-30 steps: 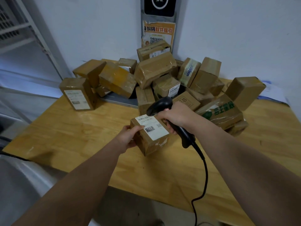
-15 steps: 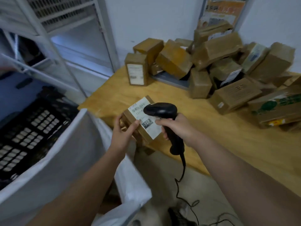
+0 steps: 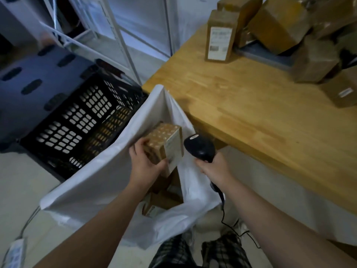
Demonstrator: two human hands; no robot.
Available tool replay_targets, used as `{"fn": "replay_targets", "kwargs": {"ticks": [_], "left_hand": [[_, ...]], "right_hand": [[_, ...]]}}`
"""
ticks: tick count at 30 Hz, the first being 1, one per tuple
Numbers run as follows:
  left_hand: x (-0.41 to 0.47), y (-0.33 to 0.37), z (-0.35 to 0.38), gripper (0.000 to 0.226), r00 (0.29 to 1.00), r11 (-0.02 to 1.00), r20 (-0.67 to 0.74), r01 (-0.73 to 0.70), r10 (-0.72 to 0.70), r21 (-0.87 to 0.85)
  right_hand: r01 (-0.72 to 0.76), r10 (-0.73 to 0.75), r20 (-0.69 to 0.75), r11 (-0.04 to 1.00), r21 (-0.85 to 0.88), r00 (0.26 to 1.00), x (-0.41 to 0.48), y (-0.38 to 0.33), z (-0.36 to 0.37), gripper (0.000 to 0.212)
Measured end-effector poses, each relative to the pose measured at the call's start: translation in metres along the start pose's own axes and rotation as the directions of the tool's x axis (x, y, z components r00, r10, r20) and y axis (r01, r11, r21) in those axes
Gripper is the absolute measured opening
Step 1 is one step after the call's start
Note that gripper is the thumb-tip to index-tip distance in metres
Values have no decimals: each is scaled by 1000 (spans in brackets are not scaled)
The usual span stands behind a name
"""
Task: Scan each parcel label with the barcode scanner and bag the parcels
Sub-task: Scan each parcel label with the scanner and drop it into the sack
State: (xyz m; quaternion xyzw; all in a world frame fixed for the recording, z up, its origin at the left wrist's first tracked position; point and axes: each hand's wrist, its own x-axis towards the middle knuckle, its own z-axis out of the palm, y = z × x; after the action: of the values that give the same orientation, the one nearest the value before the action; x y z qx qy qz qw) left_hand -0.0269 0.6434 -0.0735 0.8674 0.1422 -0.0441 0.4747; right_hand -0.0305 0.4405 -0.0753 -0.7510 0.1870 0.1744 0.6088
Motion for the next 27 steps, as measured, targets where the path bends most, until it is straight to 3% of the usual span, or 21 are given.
{"fn": "replay_targets", "kwargs": {"ticks": [5, 8, 11, 16, 19, 22, 27], "left_hand": [[1, -73, 28, 89, 961, 951, 18, 272, -277, 146], [13, -101, 57, 87, 951, 924, -85, 310, -298, 223], [44, -120, 84, 83, 964, 939, -162, 245, -211, 239], [103, -150, 130, 85, 995, 939, -45, 100, -90, 330], [127, -171, 154, 83, 999, 940, -21, -21, 30, 342], [145, -191, 167, 76, 999, 918, 25, -32, 24, 394], [140, -202, 164, 67, 974, 819, 200, -30, -104, 573]], "right_hand": [[-76, 74, -17, 954, -289, 997, 13, 45, 22, 19], [-54, 58, -3, 913, -403, 998, 31, 65, 37, 37], [16, -17, 3, 887, -461, 1000, 54, 77, 49, 41], [73, -141, -114, 884, -461, 983, 86, 95, 54, 61], [114, -205, -151, 879, -464, 967, 100, 110, 52, 55], [124, -238, -168, 856, -501, 957, 110, 125, 51, 50], [90, -207, -175, 854, -512, 963, 114, 138, 53, 43]]}}
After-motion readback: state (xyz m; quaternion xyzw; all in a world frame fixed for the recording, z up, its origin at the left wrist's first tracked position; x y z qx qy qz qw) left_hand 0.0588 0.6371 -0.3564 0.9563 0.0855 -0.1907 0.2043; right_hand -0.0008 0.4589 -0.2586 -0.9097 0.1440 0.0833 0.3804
